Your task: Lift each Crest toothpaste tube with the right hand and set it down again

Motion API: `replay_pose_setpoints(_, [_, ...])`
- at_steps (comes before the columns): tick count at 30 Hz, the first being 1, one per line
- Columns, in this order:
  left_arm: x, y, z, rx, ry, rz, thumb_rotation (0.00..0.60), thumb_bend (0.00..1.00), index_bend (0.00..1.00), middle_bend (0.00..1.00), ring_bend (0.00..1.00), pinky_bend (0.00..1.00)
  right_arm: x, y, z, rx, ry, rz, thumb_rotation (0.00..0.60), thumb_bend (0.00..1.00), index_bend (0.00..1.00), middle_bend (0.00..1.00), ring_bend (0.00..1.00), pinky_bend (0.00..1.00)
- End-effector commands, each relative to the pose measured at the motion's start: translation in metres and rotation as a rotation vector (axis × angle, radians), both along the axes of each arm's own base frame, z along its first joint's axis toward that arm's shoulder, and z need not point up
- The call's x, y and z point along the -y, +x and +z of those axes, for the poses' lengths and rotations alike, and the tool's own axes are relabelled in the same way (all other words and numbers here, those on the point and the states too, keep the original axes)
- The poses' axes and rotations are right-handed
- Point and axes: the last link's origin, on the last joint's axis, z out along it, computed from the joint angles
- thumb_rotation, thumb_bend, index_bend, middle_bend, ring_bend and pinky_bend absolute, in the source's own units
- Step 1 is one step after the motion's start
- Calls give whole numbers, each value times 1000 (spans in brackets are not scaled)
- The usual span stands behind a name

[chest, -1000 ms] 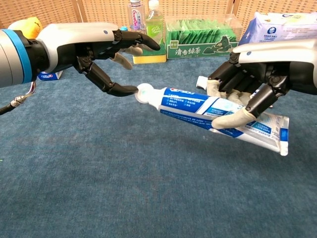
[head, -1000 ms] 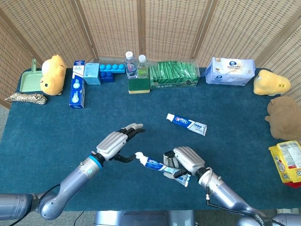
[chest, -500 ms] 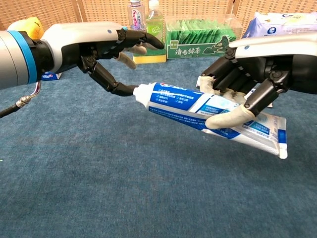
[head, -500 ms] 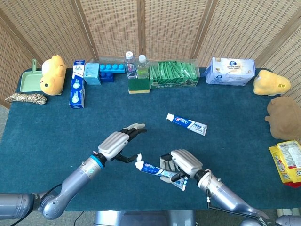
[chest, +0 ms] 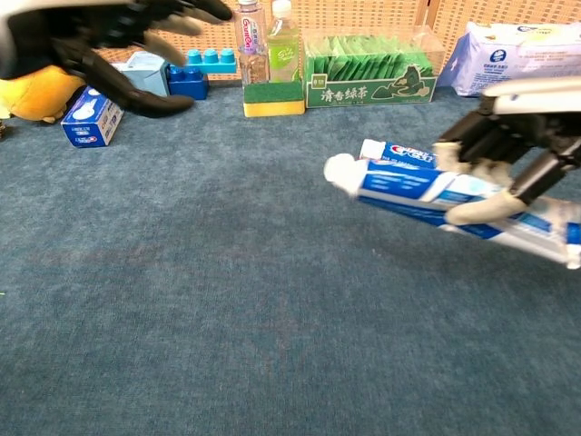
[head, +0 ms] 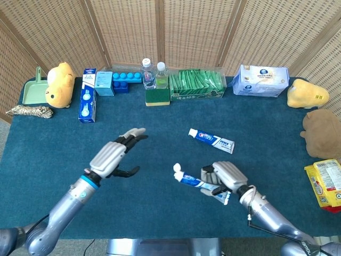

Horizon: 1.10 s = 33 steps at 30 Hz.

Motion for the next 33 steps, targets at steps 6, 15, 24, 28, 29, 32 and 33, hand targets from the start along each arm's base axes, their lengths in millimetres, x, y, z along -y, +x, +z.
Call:
replay_pose_setpoints(6, [22,-39,46,-20,150,85,600,307,93,39,0,128,10,-60,14,-89,-50,-91,600,442,807,647,532,483])
replay_pose_setpoints(15, [39,-73,71,-36,231,199,600,306,94,42,0,124,7,-98,24,-137,-29,-142,600,410,747,573,414,290])
replay_pose_setpoints(24, [43,-91,73,-46,242,269,600,305,94,40,0,119,-2,-110,24,-158,-5,-107,596,317,460,362,192,198])
replay_pose_setpoints(28, [44,-95,73,-46,246,282,600,306,94,39,0,117,-3,-113,27,-149,-20,-100,511,309,348,289,106,185])
replay_pose_setpoints(29, [45,-96,73,-45,249,287,600,306,94,40,0,117,-3,-115,29,-147,-27,-103,496,307,335,279,94,184])
replay_pose_setpoints(32, [46,-99,74,-42,253,300,600,306,94,40,0,116,-2,-116,34,-129,-51,-113,477,296,306,266,81,182])
replay_pose_setpoints(33, [46,-100,74,-41,255,304,600,307,94,39,0,116,-2,-115,36,-119,-63,-115,477,288,298,266,82,182])
